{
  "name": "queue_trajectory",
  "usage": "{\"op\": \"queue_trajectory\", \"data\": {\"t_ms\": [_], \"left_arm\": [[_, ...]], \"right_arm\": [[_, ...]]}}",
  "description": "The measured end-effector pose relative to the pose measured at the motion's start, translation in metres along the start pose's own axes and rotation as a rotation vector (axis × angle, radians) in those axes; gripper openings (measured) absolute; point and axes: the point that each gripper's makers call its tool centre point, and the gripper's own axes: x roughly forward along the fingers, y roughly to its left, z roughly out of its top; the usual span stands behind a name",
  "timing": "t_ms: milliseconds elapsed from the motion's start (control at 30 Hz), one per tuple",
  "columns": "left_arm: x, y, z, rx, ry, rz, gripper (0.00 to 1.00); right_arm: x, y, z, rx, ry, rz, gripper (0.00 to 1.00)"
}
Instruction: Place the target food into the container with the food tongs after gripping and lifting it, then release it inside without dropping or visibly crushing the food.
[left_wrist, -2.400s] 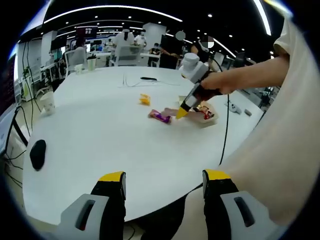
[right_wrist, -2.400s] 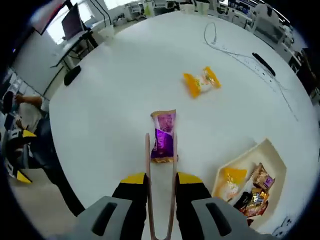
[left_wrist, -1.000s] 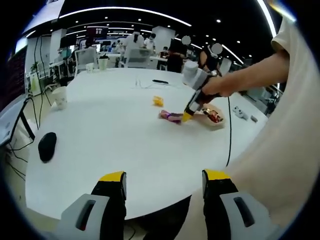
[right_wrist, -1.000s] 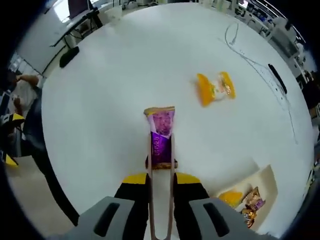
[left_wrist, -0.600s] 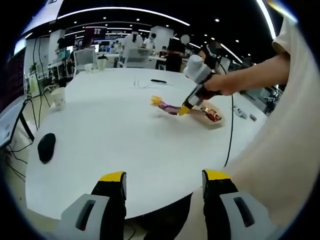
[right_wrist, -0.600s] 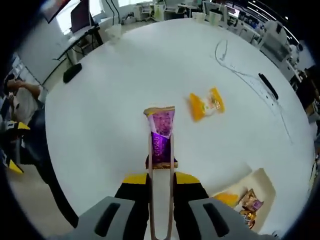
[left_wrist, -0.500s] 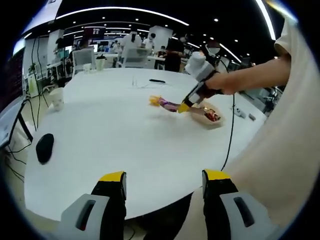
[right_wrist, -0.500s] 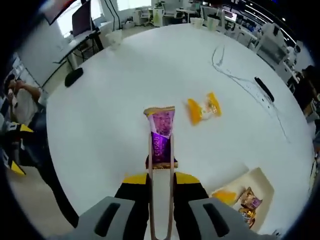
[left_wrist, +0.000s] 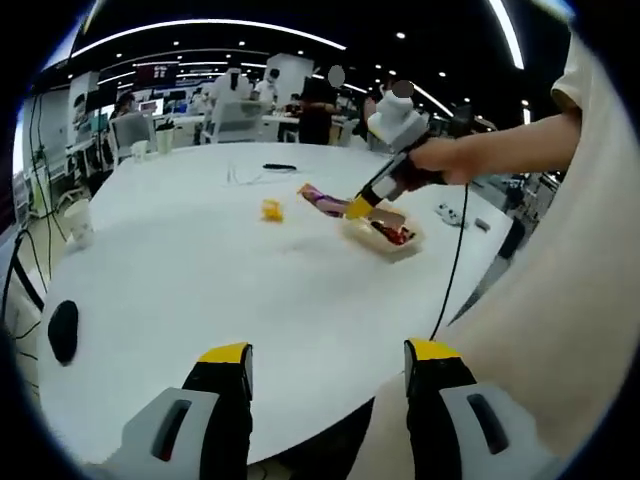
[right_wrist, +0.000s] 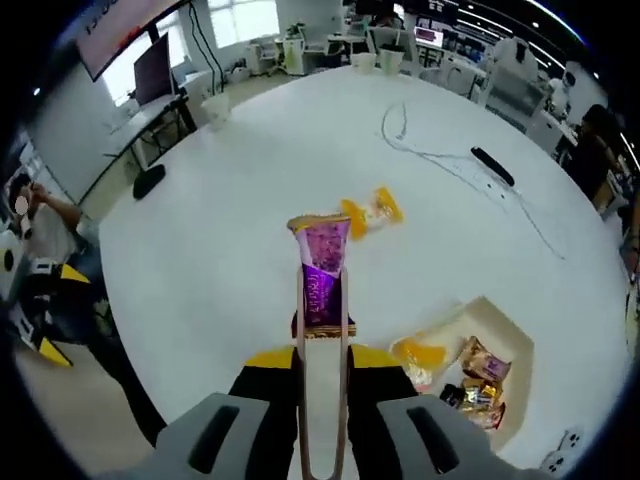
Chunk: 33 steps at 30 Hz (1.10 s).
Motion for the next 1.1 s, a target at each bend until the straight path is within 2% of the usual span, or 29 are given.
{"op": "queue_trajectory", "data": {"t_ms": [367,567,733,833,1100], "left_arm": [[0.012,-0.016,0.008,0.062,0.020,-0.057,0.61],[0.014,-0.019,0.011,0.079,0.020,-0.068,0.61],[0.012,-0.024,0.010,0.092,0.031,-0.082,0.61],[0.011,-0.026,0.007,0.111,0.051,-0.093,0.61],[0.016,-0.028,0.014,0.148,0.061,-0.110,0.62]], "right_arm": [[-0.038,-0.021,-0.014,0.065,-0.062,-0.055,0.16],[-0.050,-0.030,-0.023,0.092,-0.079,-0.075,0.16],[-0.057,-0.044,-0.033,0.149,-0.104,-0.106,0.16],[-0.060,-0.040,-0.035,0.172,-0.115,-0.104,0.16],[-0.076,-0.055,-0.061,0.249,-0.137,-0.140,0.16]]}}
